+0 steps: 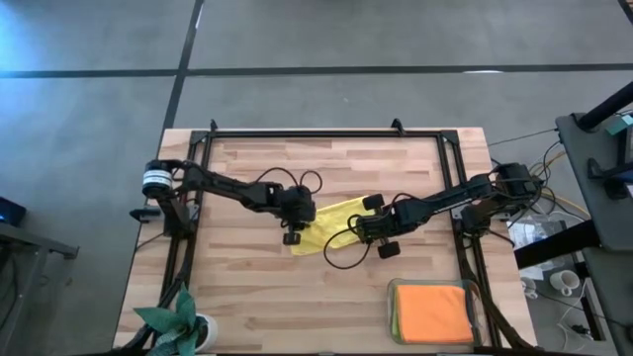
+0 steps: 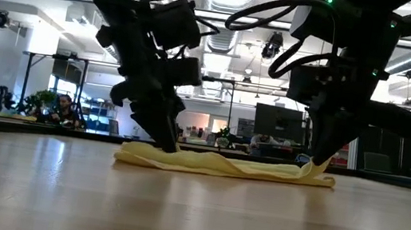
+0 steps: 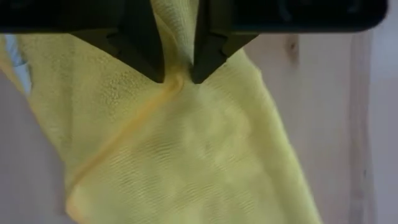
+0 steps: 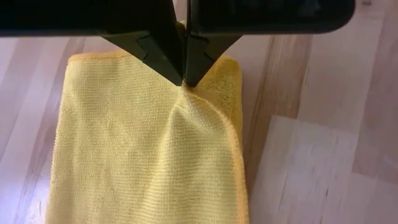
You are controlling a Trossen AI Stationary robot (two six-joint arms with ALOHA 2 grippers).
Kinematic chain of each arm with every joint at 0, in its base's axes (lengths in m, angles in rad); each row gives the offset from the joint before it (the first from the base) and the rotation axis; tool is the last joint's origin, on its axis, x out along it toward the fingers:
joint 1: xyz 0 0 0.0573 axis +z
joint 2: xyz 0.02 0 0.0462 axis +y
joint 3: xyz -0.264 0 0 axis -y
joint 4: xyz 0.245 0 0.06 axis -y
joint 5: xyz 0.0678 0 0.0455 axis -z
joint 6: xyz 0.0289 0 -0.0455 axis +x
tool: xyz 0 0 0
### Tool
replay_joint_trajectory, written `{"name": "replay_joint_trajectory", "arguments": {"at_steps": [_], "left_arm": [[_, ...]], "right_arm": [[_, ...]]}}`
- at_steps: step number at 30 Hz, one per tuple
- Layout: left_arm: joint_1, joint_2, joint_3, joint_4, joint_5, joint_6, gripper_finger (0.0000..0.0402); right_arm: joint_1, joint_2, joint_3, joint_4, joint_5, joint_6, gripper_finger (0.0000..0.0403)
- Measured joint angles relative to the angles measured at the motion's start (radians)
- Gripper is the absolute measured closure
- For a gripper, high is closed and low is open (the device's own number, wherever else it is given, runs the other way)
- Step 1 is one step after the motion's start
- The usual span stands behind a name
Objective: Fold microfiber towels
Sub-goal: Fold the yellow microfiber towel
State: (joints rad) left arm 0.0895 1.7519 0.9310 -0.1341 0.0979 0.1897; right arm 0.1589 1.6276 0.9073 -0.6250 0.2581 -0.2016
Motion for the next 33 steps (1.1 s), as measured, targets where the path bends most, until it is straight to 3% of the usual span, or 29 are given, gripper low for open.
{"name": "replay_joint_trajectory", "arguments": {"at_steps": [4,10,14,19,24,29,33], "left_arm": [[-0.037,0.000,0.000,0.020,-0.040,0.054,0.0306],[-0.051,0.000,-0.002,0.020,-0.064,0.049,0.0303],[-0.050,0.000,-0.003,0.020,-0.090,0.027,0.0327],[-0.050,0.000,-0.003,0.018,-0.094,0.027,0.0393],[-0.057,-0.005,-0.001,-0.018,-0.098,0.027,0.0400],[-0.066,-0.091,0.000,-0.075,-0.098,0.027,0.0401],[-0.062,-0.193,0.000,-0.144,-0.193,0.015,0.0401]], "right_arm": [[0.000,0.000,0.000,0.000,0.000,0.000,0.0394],[0.000,0.000,0.000,-0.002,0.000,0.000,0.0394],[0.000,0.000,0.000,-0.002,0.000,0.001,0.0394],[0.000,0.000,0.000,-0.004,-0.002,0.011,0.0394],[0.000,0.000,0.000,-0.006,-0.003,0.011,0.0394],[0.000,-0.016,0.031,-0.024,0.002,0.005,0.0394],[-0.001,-0.046,0.091,-0.041,0.048,-0.052,0.0394]]}}
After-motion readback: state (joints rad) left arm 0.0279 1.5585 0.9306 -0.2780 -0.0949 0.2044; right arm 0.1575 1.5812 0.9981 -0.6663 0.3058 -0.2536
